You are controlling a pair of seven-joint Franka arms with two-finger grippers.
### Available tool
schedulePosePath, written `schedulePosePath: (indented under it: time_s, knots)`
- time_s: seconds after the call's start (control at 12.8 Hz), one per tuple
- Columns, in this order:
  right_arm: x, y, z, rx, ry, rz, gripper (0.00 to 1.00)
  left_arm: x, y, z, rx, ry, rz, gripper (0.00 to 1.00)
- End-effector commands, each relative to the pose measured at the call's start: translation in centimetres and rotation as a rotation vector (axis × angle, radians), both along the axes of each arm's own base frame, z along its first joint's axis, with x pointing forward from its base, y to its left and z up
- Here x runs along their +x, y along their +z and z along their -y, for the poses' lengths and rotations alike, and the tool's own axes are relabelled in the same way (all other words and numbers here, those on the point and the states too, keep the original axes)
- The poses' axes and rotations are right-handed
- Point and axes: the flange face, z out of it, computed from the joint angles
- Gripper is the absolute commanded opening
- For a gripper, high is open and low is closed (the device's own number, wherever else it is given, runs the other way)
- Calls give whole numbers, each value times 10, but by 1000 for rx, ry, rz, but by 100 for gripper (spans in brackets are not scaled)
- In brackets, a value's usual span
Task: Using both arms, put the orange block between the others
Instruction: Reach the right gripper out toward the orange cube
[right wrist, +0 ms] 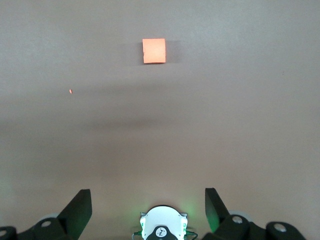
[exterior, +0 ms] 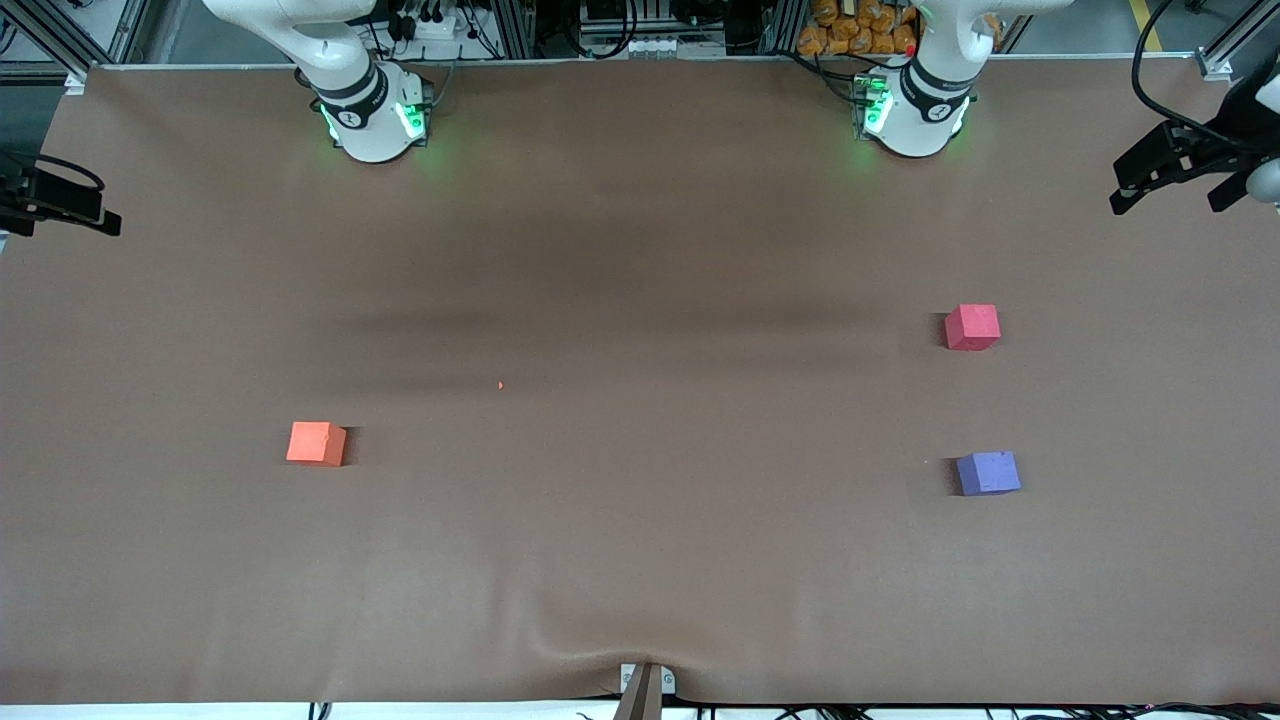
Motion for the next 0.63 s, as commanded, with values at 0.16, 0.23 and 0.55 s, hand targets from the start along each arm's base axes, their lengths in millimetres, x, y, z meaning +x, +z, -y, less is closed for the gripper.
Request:
schedulePosePath:
  time_s: [0.16, 0.23, 0.55]
  knots:
    - [-4, 8, -9, -25, 25, 7, 100, 8, 6, -1, -11, -7, 10, 100]
    - [-4, 8, -13, -28, 30, 7, 100, 10, 4, 2, -14, -15, 5, 100]
    - [-6, 11, -11, -52, 32, 9, 100, 12, -4, 1, -16, -13, -7, 100]
